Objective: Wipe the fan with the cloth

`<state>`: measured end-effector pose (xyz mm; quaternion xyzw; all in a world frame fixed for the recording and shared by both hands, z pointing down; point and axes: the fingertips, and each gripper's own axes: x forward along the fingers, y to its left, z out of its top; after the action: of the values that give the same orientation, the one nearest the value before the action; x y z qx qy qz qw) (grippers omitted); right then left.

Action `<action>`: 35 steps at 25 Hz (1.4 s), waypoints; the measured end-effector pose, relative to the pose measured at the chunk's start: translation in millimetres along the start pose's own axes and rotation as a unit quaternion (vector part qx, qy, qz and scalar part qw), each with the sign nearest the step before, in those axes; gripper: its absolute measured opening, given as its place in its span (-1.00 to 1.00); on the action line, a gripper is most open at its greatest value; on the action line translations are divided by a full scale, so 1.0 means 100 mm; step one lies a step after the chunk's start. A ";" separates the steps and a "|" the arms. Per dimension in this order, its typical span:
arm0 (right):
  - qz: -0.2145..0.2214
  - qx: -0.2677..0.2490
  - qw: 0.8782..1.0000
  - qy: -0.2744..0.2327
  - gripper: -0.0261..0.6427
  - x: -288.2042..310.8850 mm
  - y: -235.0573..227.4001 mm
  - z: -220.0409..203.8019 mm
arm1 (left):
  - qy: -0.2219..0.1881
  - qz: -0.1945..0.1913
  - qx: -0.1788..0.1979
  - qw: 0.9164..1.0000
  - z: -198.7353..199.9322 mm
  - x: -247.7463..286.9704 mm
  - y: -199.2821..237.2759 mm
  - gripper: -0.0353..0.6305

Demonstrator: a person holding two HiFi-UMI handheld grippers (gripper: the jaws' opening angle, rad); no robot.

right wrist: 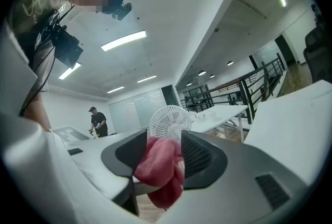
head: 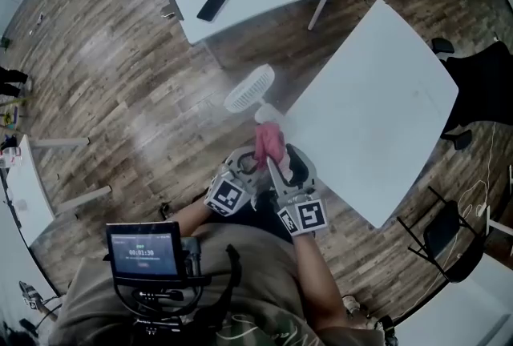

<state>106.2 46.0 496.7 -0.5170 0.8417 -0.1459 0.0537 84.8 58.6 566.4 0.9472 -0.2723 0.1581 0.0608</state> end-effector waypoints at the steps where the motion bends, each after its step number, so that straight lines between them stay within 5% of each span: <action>1: 0.004 -0.010 1.000 -0.004 -0.21 -0.03 -0.03 0.01 | 0.005 0.011 -0.009 1.000 -0.10 -0.04 0.03 -0.65; 5: -0.012 -0.058 0.998 -0.019 -0.34 -0.09 -0.23 0.01 | 0.014 0.026 -0.006 1.000 -0.57 -0.17 0.14 -0.65; 8: -0.066 -0.075 0.994 -0.035 -0.42 -0.07 -0.46 -0.06 | 0.029 0.034 -0.012 0.999 -0.99 -0.20 0.33 -0.65; 12: -0.125 -0.108 0.985 -0.042 -0.82 -0.05 -0.68 -0.28 | 0.031 0.039 -0.021 0.999 -1.33 -0.10 0.54 -0.64; 18: -0.133 -0.134 0.982 -0.022 -0.92 0.24 -0.82 -0.85 | 0.021 0.046 -0.050 0.997 -1.90 0.30 0.82 -0.65; 24: -0.113 -0.150 0.980 -0.059 -0.92 0.39 -0.91 -0.93 | 0.042 0.026 -0.058 0.997 -2.50 0.85 0.83 -0.65; 29: -0.099 -0.175 0.977 -0.065 -0.92 0.44 -0.87 -1.01 | 0.030 -0.030 0.015 0.999 -2.49 1.24 0.45 -0.65; 35: -0.119 -0.164 0.978 -0.055 -0.92 0.44 -0.94 -1.10 | -0.041 -0.026 -0.018 0.999 -2.03 1.36 0.37 -0.65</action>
<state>139.6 -11.6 631.7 -0.6226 0.7823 0.0176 -0.0031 119.7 0.7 803.8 0.9582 -0.2532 0.1124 0.0711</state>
